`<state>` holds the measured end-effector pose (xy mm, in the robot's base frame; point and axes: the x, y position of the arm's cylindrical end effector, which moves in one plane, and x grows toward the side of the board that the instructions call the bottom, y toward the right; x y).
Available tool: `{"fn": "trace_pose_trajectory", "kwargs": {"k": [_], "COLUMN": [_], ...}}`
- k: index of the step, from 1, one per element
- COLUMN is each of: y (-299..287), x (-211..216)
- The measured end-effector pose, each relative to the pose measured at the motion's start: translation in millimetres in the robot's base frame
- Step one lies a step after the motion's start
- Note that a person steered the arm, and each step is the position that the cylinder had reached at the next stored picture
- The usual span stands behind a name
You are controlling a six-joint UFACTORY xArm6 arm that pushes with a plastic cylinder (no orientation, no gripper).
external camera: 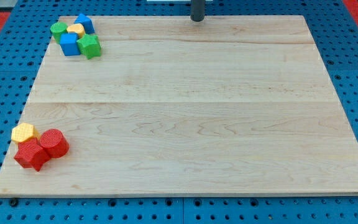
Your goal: Move your arm around top of the board
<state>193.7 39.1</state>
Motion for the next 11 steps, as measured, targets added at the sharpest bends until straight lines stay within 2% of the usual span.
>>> {"fn": "trace_pose_trajectory", "kwargs": {"k": [11], "y": [3.0], "x": [-0.7]}}
